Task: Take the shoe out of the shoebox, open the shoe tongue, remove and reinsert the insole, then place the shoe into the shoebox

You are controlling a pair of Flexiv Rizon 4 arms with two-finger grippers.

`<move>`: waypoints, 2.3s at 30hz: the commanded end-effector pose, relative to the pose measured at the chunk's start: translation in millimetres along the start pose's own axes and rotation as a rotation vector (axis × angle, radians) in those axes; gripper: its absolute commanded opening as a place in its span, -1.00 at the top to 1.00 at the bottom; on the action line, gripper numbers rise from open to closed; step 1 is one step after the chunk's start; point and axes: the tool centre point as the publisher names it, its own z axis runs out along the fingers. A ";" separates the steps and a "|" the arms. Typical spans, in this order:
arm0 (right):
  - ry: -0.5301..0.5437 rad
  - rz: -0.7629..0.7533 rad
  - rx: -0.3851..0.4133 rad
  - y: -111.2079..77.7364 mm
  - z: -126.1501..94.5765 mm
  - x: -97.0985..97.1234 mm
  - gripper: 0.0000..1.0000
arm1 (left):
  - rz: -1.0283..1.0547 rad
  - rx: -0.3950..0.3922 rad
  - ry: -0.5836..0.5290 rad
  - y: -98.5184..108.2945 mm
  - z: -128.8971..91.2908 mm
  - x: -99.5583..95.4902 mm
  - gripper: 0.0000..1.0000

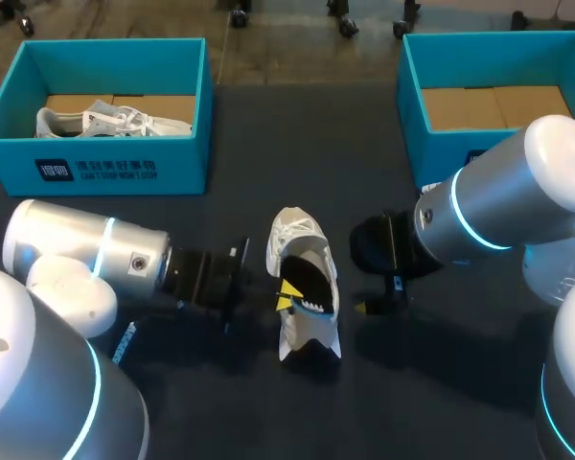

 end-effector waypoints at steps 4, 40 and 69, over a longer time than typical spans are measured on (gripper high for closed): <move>-0.002 0.000 -0.001 -0.7 -0.5 1.4 -1.00 | 0.043 -0.007 -0.056 15.1 12.7 -2.9 1.00; -0.002 0.000 -0.001 -0.7 -0.5 1.4 -1.00 | 0.058 0.033 -0.037 5.7 17.5 -0.7 1.00; -0.002 0.000 -0.001 -0.7 -0.5 1.4 -1.00 | 0.119 0.051 -0.063 -3.5 10.5 -9.7 0.58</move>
